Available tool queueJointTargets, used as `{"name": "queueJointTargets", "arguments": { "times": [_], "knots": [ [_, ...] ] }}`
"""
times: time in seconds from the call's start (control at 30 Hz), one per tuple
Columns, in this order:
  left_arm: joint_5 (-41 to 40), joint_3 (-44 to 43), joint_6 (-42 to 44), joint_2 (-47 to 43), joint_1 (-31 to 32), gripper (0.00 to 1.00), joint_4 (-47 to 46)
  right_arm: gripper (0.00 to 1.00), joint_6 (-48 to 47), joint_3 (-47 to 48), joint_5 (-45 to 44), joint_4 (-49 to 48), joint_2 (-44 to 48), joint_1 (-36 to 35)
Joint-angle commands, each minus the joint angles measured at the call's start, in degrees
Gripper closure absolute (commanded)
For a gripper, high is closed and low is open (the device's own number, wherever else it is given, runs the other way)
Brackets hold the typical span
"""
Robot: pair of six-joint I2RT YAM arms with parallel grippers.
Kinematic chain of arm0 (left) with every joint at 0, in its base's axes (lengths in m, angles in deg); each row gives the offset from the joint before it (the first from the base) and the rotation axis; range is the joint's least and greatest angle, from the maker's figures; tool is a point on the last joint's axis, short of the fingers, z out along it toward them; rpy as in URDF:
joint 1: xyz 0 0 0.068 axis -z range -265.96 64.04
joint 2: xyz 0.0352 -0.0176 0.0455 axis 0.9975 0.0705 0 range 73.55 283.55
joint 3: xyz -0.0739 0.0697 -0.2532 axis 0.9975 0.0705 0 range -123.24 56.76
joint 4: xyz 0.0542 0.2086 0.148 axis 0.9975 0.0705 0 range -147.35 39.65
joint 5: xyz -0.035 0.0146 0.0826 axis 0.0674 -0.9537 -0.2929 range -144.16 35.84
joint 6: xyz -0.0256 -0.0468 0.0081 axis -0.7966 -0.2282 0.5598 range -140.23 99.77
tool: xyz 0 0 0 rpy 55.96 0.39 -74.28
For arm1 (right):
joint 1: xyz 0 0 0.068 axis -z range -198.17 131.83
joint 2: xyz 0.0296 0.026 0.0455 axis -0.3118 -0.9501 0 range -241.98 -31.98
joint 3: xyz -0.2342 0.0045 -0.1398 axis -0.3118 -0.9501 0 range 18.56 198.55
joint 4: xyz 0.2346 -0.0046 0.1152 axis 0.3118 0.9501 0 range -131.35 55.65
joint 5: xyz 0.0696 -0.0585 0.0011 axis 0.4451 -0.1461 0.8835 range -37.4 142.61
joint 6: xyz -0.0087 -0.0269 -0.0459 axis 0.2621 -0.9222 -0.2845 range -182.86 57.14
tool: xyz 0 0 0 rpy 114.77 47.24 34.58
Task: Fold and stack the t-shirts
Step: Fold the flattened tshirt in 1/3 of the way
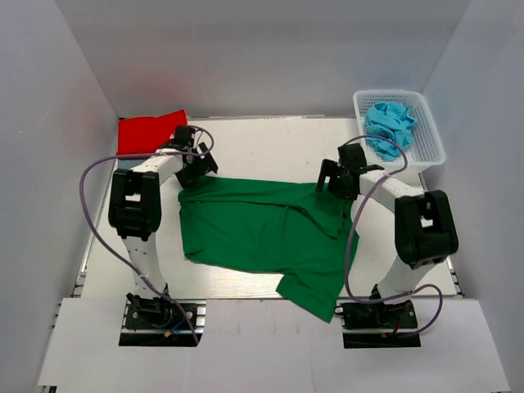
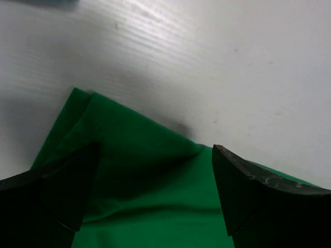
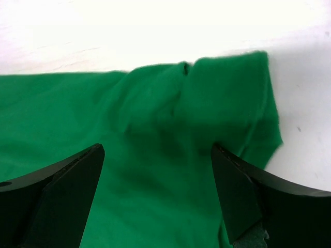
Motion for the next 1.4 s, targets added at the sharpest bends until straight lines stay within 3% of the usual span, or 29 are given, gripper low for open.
{"name": "queueJointTargets", "arguments": {
  "times": [0.0,0.13,0.33,0.67,0.87,1.03,1.2,1.37],
  "knots": [
    [3.3,-0.6,-0.5,0.6,0.3,0.00,0.1,0.10,0.2,4.6,0.5,-3.0,-3.5,0.4],
    [-0.4,1.6,-2.0,1.8,0.3,0.00,0.7,0.10,0.7,5.7,-1.1,-2.1,-8.9,0.9],
    [-13.2,1.6,-7.2,4.0,-1.3,0.00,2.9,0.10,0.0,7.4,-4.1,-0.1,-13.7,4.0],
    [-16.3,-14.4,-4.6,10.4,-1.4,0.00,7.9,0.10,-9.5,21.0,1.5,-0.8,-19.5,3.6],
    [-25.1,-13.1,-2.1,0.6,0.5,0.00,13.8,0.10,-13.4,22.2,5.4,1.1,-12.8,1.9],
    [-31.8,-11.3,-3.6,-6.7,2.1,0.00,29.0,0.10,-13.3,16.0,4.0,3.1,-2.7,-0.9],
    [-27.4,-1.3,-3.0,-14.6,7.7,0.00,30.2,0.10,-7.7,6.2,1.0,4.3,6.0,-3.4],
    [-22.8,6.8,-6.9,-15.1,14.5,0.00,35.5,0.10,-3.4,-6.9,2.1,4.7,13.8,-4.1]
  ]
}}
